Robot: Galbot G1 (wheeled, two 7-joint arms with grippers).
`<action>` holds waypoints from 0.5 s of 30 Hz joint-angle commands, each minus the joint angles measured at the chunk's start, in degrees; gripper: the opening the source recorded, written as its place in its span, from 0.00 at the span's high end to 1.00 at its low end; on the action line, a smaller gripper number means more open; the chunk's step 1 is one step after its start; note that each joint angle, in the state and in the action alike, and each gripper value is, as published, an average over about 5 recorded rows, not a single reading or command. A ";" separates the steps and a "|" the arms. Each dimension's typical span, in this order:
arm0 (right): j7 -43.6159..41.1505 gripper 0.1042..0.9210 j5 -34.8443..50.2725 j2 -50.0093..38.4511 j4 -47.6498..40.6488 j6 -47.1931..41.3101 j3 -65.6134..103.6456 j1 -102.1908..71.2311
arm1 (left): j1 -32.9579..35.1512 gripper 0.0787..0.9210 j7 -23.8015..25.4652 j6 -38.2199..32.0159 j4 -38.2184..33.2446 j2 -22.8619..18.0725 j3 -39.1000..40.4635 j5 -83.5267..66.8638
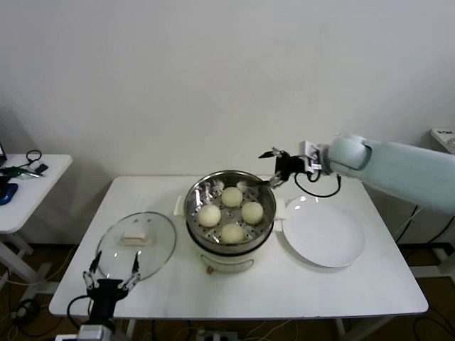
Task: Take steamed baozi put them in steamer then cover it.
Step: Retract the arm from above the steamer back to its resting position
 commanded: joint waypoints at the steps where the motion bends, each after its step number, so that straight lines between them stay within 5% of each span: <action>1: 13.08 0.12 -5.66 -12.29 4.81 5.21 34.58 -32.99 | -0.78 0.12 -0.59 0.23 -1.16 -0.62 -1.30 8.38; 15: 15.48 0.12 -11.92 -4.09 9.39 2.43 86.22 -76.64 | -2.16 0.12 -0.08 1.40 -1.51 1.67 -1.74 25.64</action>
